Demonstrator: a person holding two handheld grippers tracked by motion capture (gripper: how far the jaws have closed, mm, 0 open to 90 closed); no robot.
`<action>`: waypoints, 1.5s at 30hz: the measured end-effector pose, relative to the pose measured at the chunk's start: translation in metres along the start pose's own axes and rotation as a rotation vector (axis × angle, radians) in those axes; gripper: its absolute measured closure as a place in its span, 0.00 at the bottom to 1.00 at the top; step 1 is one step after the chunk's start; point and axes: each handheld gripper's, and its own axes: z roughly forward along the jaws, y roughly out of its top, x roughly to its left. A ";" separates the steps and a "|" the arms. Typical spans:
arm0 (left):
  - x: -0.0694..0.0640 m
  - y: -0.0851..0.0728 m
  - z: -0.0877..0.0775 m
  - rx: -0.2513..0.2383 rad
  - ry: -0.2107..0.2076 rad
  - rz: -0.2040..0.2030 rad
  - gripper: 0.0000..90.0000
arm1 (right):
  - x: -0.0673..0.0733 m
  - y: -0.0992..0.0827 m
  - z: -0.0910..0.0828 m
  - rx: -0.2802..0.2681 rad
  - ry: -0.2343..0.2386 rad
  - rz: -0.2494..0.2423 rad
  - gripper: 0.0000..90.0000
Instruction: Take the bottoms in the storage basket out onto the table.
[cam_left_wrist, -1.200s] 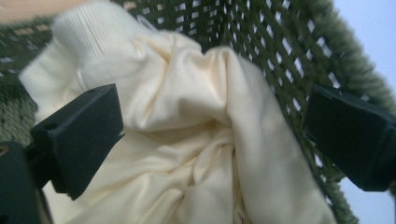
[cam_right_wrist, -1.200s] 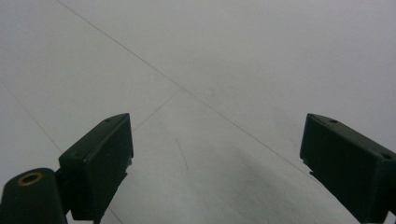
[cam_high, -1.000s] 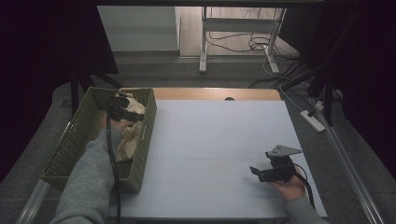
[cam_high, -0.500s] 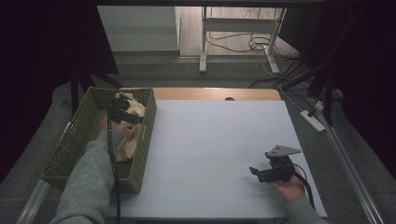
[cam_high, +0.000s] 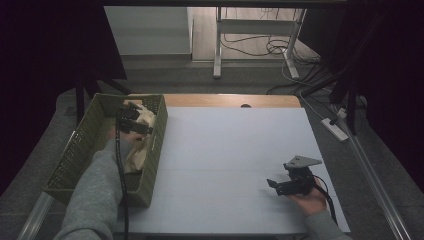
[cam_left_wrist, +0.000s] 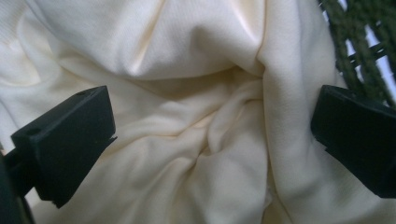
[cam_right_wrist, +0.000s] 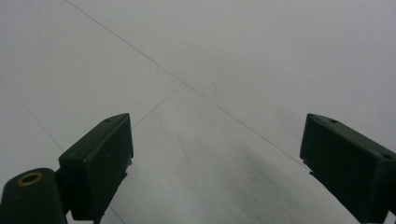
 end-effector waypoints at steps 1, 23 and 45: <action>0.000 0.000 0.001 0.007 0.000 0.000 0.00 | 0.000 0.000 0.000 0.000 0.000 0.000 0.11; 0.008 -0.004 0.011 0.075 -0.048 -0.071 0.00 | 0.000 -0.001 0.002 0.024 -0.006 -0.002 0.11; 0.019 -0.008 0.011 0.064 -0.172 -0.119 0.21 | 0.000 -0.001 0.003 0.041 -0.021 0.000 0.11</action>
